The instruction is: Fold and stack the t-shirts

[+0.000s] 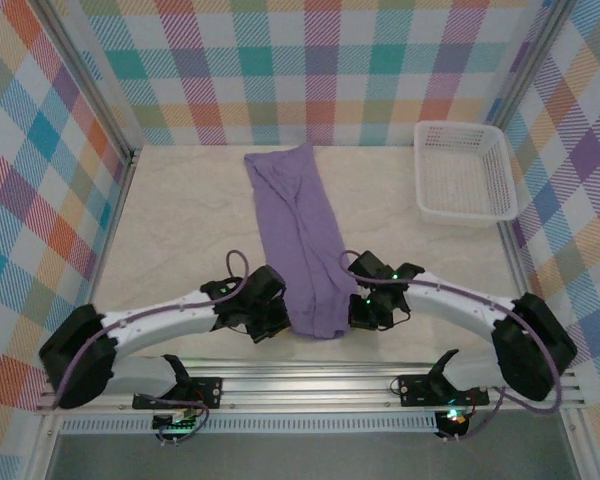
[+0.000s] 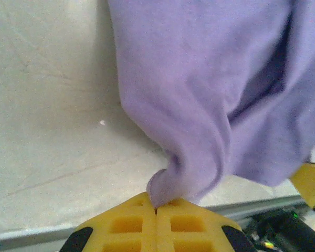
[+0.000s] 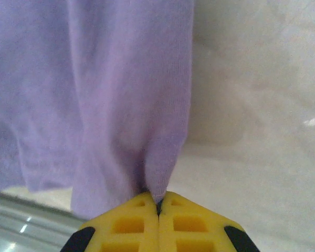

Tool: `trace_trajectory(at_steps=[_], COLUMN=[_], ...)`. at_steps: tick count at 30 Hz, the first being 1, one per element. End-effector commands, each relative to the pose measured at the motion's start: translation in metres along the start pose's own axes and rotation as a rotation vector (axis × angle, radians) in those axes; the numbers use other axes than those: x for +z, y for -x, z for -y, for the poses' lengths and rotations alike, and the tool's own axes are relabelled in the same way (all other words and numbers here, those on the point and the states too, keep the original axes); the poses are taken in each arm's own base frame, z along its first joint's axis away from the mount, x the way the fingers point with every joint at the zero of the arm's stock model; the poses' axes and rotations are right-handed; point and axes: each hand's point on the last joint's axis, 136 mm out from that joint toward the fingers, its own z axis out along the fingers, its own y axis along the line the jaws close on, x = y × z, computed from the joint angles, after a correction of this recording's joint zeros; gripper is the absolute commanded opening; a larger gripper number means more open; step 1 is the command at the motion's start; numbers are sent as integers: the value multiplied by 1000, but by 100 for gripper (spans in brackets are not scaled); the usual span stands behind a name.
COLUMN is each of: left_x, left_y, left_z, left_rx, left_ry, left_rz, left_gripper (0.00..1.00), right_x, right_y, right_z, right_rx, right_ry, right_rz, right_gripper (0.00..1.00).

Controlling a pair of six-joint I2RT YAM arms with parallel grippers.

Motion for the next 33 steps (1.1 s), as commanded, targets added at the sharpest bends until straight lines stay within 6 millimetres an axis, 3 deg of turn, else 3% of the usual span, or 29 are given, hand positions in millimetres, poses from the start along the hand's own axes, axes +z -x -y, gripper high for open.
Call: trace_trajectory(at_steps=[1,4,8,13,19,23,33], left_x=[-10,-25,-42,-53,-70,-70,-46], left_y=[-2,11,42,86,139,171,229], left_z=[-14,0,19,30,43,54,52], left_rx=[-8,-28,-76,-175,-220,-216,-223], left_ry=[4,-57,-113,-168,-209,-211,-151], left_rz=[23,77,141,194,264,279,284], left_gripper=[0,0,0,0,0,0,0], right_x=[-18,-40,-69,-85,-87,-87,-56], right_y=[-6,10,47,99,165,202,264], right_z=[-4,-13,-30,-52,-65,-71,-86], right_rx=[83,73,65,68,90,96,119], right_ry=[14,6,2,57,72,82,131], right_rz=[31,103,182,240,285,304,252], right_gripper=[0,0,0,0,0,0,0])
